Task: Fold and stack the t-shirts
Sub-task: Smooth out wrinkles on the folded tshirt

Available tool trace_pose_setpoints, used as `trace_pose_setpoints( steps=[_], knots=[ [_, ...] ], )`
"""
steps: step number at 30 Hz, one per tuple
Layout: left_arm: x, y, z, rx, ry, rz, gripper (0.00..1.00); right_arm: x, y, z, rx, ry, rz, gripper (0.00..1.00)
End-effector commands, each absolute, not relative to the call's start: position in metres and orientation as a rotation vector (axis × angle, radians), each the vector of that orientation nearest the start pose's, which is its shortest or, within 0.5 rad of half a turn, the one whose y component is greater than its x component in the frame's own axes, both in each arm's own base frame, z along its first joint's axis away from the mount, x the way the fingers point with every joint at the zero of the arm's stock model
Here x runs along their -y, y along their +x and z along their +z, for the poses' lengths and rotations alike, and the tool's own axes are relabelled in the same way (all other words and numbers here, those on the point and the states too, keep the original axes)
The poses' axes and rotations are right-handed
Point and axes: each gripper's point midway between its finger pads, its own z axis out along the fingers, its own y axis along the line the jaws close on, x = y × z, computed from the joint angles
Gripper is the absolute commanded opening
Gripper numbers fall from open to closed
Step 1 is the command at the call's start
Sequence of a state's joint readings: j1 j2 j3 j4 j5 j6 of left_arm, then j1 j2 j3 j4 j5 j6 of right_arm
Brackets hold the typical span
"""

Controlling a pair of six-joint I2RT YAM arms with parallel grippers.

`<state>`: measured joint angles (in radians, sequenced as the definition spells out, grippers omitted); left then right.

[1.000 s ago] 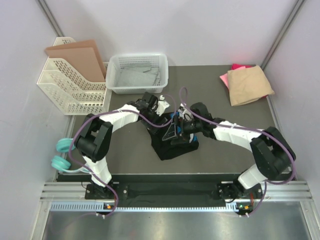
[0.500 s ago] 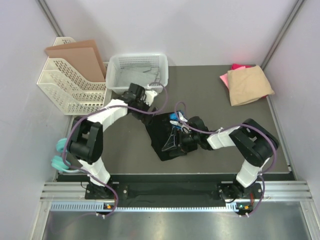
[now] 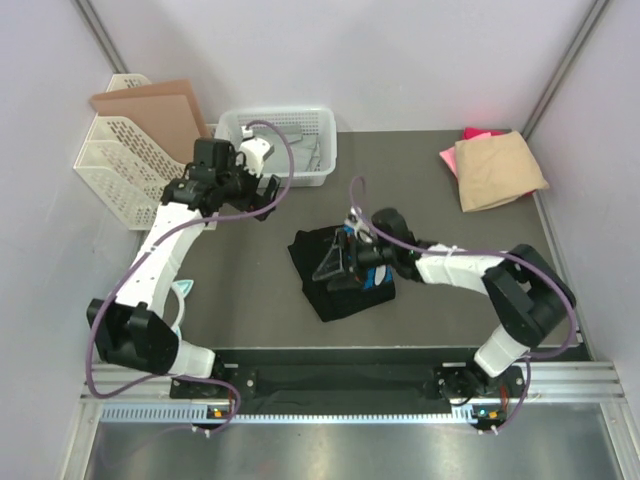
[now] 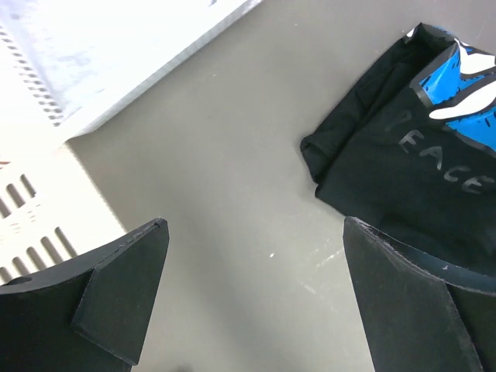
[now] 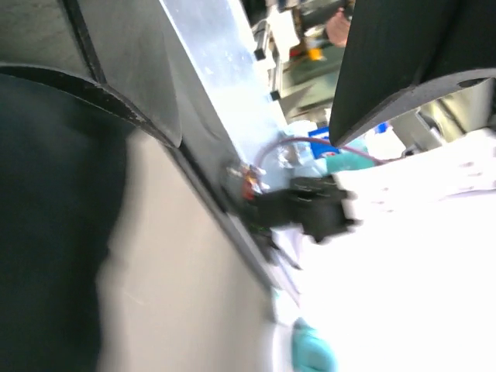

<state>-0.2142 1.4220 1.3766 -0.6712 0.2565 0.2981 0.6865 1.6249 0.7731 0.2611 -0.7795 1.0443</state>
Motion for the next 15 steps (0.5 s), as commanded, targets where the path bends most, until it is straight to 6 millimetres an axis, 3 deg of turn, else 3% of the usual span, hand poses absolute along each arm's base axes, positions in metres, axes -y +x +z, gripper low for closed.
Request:
trace_pose_setpoints(
  steps=[1, 3, 4, 6, 7, 9, 10, 15],
  knots=[
    [0.101, 0.349, 0.264, -2.119, 0.711, -0.243, 0.99, -0.357, 0.224, 0.194, -2.401, -0.328, 1.665, 0.78],
    [0.095, 0.336, 0.272, -2.110, 0.706, -0.231, 0.99, -0.355, 0.239, 0.201, -2.407, -0.334, 1.656, 0.78],
    [0.092, 0.331, 0.273, -2.110, 0.707, -0.222, 0.99, -0.349, 0.255, 0.189, -2.426, -0.301, 1.643, 0.78],
    [0.087, 0.316, 0.270, -2.133, 0.716, -0.208, 0.99, -0.347, 0.271, 0.184, -2.423, -0.295, 1.646, 0.78],
    [0.085, 0.306, 0.272, -2.132, 0.717, -0.201, 0.99, -0.344, 0.283, 0.168, -2.453, -0.260, 1.636, 0.78],
    [0.078, 0.296, 0.272, -2.132, 0.727, -0.163, 0.99, -0.344, 0.294, 0.159, -2.469, -0.250, 1.628, 0.77],
    [0.074, 0.287, 0.272, -2.128, 0.726, -0.145, 0.99, -0.343, 0.299, 0.143, -2.505, -0.234, 1.615, 0.77],
    [0.068, 0.267, 0.266, -2.131, 0.741, -0.125, 0.99, -0.343, 0.312, 0.102, -2.588, -0.183, 1.592, 0.77]
  ],
)
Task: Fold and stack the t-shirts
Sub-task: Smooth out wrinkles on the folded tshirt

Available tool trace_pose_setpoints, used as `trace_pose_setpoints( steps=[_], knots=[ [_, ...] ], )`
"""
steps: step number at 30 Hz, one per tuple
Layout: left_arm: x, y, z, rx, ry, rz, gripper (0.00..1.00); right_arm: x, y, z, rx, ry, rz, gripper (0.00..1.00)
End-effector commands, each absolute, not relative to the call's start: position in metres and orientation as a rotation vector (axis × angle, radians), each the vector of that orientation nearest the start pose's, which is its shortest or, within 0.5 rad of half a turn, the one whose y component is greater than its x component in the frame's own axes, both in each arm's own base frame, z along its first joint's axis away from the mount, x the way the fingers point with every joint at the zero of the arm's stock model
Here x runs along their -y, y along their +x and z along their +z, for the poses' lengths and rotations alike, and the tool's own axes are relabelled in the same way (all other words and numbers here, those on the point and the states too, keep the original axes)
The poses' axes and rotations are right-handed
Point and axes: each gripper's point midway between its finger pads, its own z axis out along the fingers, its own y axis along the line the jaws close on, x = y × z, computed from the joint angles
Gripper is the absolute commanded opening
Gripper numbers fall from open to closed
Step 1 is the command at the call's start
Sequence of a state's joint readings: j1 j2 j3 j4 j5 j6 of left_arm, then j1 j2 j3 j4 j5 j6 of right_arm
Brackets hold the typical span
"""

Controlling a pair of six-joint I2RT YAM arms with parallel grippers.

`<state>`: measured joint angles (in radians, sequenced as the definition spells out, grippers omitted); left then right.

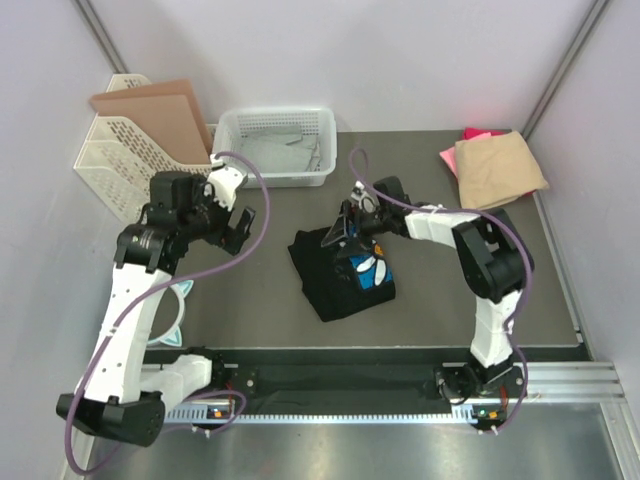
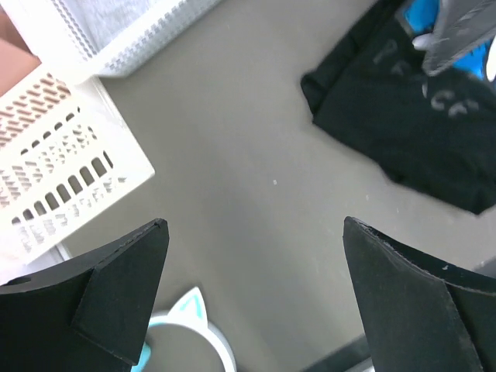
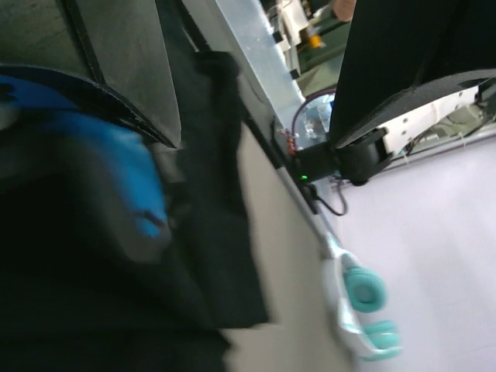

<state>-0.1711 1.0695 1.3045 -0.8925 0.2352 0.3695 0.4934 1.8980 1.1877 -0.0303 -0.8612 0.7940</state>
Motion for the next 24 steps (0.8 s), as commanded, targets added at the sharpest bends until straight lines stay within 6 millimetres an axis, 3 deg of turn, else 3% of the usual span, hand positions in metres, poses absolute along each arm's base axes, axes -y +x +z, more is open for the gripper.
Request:
trace_pose_setpoints(
  steps=[1, 7, 9, 13, 15, 18, 24],
  knots=[
    [0.069, 0.265, 0.265, -2.135, 0.745, -0.133, 0.99, -0.339, 0.314, 0.085, -2.626, -0.149, 1.578, 0.77],
    [0.074, 0.260, 0.269, -2.142, 0.787, -0.175, 0.99, -0.332, 0.318, 0.042, -2.703, -0.041, 1.620, 0.74],
    [0.070, 0.260, 0.269, -2.137, 0.789, -0.147, 0.99, -0.334, 0.315, 0.050, -2.663, -0.064, 1.662, 0.74],
    [0.067, 0.256, 0.261, -2.151, 0.793, -0.128, 0.99, -0.335, 0.325, 0.102, -2.528, -0.121, 1.717, 0.75],
    [0.066, 0.254, 0.260, -2.150, 0.788, -0.126, 0.99, -0.336, 0.335, 0.118, -2.493, -0.137, 1.721, 0.76],
    [0.063, 0.250, 0.260, -2.151, 0.777, -0.113, 0.99, -0.332, 0.351, 0.119, -2.492, -0.122, 1.716, 0.75],
    [0.055, 0.236, 0.255, -2.162, 0.768, -0.075, 0.99, -0.329, 0.369, 0.081, -2.553, -0.039, 1.714, 0.75]
  ],
)
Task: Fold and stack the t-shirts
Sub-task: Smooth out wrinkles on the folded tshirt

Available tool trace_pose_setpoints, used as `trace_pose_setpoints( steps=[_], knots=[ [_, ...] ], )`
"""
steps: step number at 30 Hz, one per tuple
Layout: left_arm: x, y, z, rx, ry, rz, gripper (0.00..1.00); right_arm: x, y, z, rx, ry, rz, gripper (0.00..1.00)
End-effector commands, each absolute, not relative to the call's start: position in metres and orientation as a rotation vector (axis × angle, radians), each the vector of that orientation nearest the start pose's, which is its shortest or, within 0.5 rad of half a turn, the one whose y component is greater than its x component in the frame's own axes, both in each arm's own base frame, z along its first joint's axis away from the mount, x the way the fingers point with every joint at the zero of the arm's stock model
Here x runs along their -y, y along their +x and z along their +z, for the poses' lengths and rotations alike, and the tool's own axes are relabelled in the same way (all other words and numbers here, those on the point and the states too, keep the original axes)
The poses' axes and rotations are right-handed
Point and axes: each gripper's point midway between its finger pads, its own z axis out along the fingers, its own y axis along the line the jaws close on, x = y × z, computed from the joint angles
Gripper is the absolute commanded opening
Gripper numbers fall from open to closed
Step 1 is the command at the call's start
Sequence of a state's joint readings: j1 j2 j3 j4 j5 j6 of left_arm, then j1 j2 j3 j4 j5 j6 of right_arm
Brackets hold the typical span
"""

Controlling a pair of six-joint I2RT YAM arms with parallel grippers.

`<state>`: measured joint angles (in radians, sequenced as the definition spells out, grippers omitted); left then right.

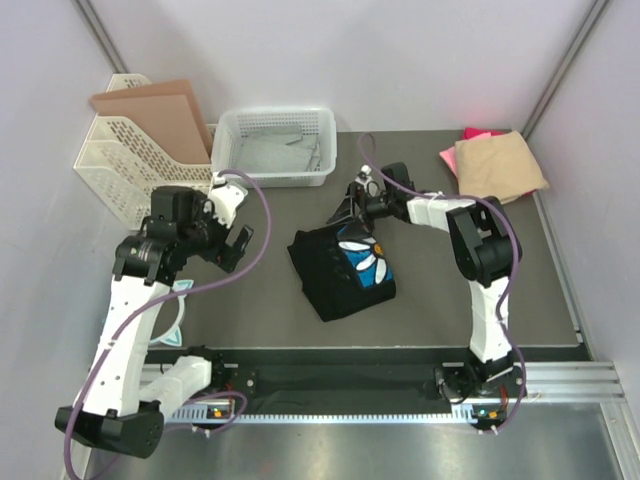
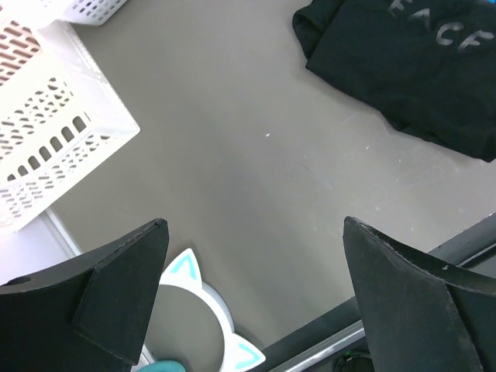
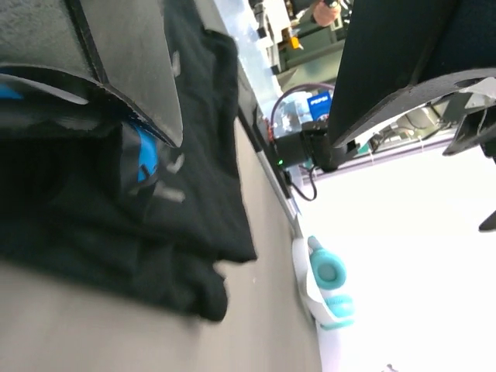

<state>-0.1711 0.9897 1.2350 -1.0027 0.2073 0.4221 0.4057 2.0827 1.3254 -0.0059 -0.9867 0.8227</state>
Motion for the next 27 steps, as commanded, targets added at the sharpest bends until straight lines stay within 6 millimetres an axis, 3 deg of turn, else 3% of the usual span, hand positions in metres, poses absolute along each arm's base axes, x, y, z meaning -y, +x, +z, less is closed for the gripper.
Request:
trace_pose_setpoints(
  steps=[1, 7, 12, 17, 18, 21, 23, 24, 27],
  knots=[
    [0.053, 0.234, 0.252, -2.170, 0.766, -0.067, 0.99, -0.328, 0.369, 0.068, -2.580, -0.015, 1.711, 0.75],
    [0.048, 0.222, 0.254, -2.174, 0.751, -0.044, 0.99, -0.322, 0.374, 0.028, -2.638, 0.065, 1.708, 0.75],
    [0.044, 0.215, 0.254, -2.175, 0.734, -0.028, 0.99, -0.321, 0.378, 0.033, -2.628, 0.058, 1.717, 0.75],
    [0.042, 0.212, 0.249, -2.183, 0.718, -0.023, 0.99, -0.314, 0.387, 0.099, -2.525, -0.027, 1.704, 0.76],
    [0.042, 0.213, 0.249, -2.183, 0.715, -0.022, 0.99, -0.310, 0.390, 0.122, -2.473, -0.081, 1.663, 0.77],
    [0.043, 0.215, 0.250, -2.178, 0.718, -0.024, 0.99, -0.302, 0.388, 0.164, -2.426, -0.153, 1.540, 0.78],
    [0.044, 0.216, 0.251, -2.179, 0.713, -0.032, 0.99, -0.298, 0.380, 0.175, -2.424, -0.160, 1.496, 0.79],
    [0.045, 0.216, 0.253, -2.174, 0.708, -0.041, 0.99, -0.299, 0.372, 0.191, -2.392, -0.188, 1.490, 0.79],
    [0.049, 0.217, 0.258, -2.156, 0.681, -0.065, 0.99, -0.302, 0.349, 0.183, -2.412, -0.218, 1.443, 0.79]
  ],
)
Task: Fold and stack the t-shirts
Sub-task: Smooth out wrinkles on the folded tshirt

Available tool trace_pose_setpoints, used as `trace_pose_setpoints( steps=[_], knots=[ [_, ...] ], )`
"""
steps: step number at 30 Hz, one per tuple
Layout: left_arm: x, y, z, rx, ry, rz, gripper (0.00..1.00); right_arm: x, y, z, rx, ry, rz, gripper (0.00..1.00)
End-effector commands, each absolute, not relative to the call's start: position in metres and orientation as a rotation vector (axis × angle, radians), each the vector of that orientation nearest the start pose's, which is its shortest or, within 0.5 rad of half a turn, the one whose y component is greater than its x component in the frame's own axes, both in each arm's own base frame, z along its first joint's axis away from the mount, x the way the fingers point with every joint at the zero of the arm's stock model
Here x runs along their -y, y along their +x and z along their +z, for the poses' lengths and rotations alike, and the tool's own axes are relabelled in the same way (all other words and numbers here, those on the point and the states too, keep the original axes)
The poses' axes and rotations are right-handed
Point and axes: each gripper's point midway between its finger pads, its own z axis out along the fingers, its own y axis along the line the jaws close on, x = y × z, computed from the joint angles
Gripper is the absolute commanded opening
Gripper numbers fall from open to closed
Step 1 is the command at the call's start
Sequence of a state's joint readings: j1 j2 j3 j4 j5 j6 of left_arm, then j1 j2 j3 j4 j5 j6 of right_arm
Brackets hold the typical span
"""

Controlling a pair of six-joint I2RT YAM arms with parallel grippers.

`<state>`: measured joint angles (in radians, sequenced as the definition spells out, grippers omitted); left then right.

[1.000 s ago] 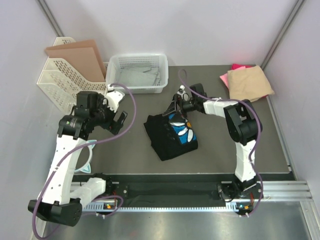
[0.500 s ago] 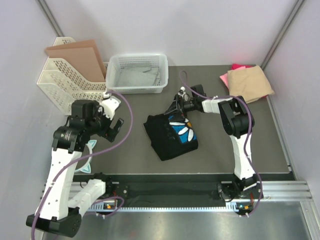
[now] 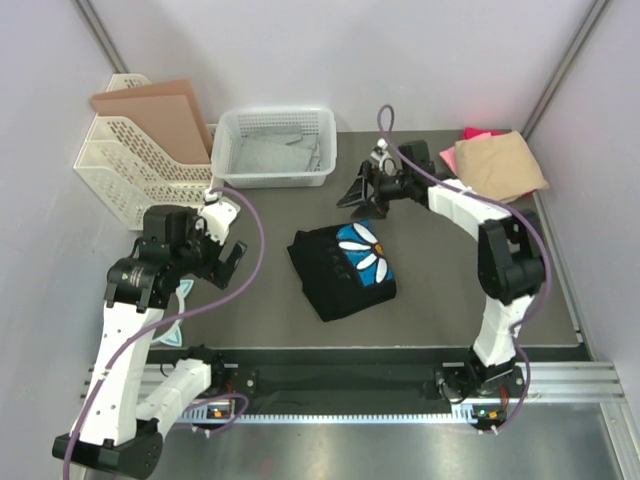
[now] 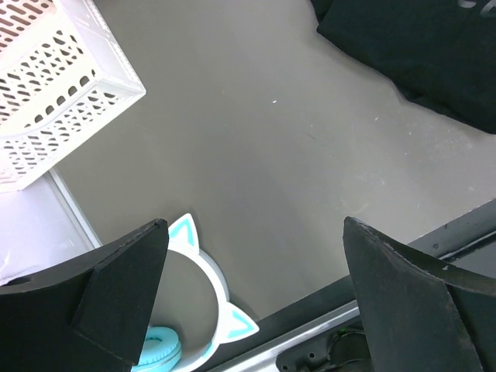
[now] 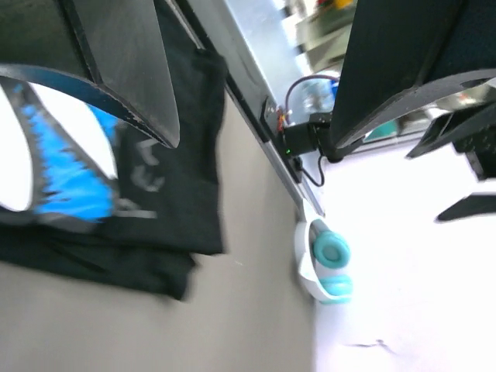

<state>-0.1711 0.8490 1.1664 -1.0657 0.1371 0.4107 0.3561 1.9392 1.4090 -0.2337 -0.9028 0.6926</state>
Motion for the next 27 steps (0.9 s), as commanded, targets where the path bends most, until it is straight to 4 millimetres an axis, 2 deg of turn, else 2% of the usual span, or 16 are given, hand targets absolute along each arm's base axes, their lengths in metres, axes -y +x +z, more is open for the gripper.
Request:
trace_pose_setpoints(
  steps=[1, 3, 4, 7, 9, 10, 11, 12, 13, 15, 16, 17, 19, 20, 23, 27],
  knots=[
    [0.051, 0.217, 0.259, -2.151, 0.683, -0.077, 0.99, -0.300, 0.337, 0.166, -2.461, -0.206, 1.436, 0.79],
    [0.058, 0.214, 0.259, -2.142, 0.710, -0.125, 0.99, -0.297, 0.328, 0.142, -2.520, -0.210, 1.402, 0.78],
    [0.069, 0.212, 0.260, -2.131, 0.741, -0.196, 0.99, -0.293, 0.322, 0.125, -2.567, -0.178, 1.389, 0.77],
    [0.090, 0.212, 0.262, -2.133, 0.806, -0.343, 0.99, -0.289, 0.323, 0.095, -2.626, -0.128, 1.380, 0.76],
    [0.101, 0.216, 0.271, -2.116, 0.852, -0.395, 0.99, -0.291, 0.324, 0.079, -2.668, -0.104, 1.395, 0.76],
    [0.107, 0.222, 0.267, -2.140, 0.873, -0.422, 0.99, -0.294, 0.328, 0.079, -2.666, -0.108, 1.407, 0.76],
    [0.119, 0.223, 0.273, -2.117, 0.925, -0.438, 0.99, -0.295, 0.331, 0.077, -2.670, -0.106, 1.411, 0.76],
    [0.127, 0.226, 0.273, -2.112, 0.944, -0.448, 0.99, -0.296, 0.333, 0.068, -2.701, -0.086, 1.407, 0.76],
    [0.138, 0.229, 0.269, -2.118, 0.978, -0.453, 0.99, -0.299, 0.341, 0.072, -2.690, -0.093, 1.410, 0.75],
    [0.162, 0.227, 0.263, -2.097, 1.076, -0.459, 0.99, -0.299, 0.348, 0.067, -2.713, -0.073, 1.404, 0.75],
    [0.178, 0.231, 0.244, -2.143, 1.143, -0.480, 0.99, -0.302, 0.362, 0.078, -2.688, -0.078, 1.403, 0.75],
    [0.189, 0.225, 0.236, -2.137, 1.205, -0.489, 0.99, -0.301, 0.365, 0.076, -2.694, -0.067, 1.399, 0.75],
    [0.202, 0.227, 0.222, -2.127, 1.268, -0.462, 0.99, -0.299, 0.367, 0.074, -2.710, -0.055, 1.390, 0.75],
    [0.212, 0.219, 0.211, -2.121, 1.333, -0.471, 0.99, -0.295, 0.368, 0.066, -2.728, -0.053, 1.363, 0.75],
    [0.234, 0.218, 0.186, -2.097, 1.422, -0.482, 0.99, -0.284, 0.361, 0.045, -2.793, -0.025, 1.306, 0.74],
    [0.253, 0.231, 0.160, -2.069, 1.485, -0.486, 0.99, -0.266, 0.347, 0.025, -2.850, 0.020, 1.241, 0.74]
  ],
)
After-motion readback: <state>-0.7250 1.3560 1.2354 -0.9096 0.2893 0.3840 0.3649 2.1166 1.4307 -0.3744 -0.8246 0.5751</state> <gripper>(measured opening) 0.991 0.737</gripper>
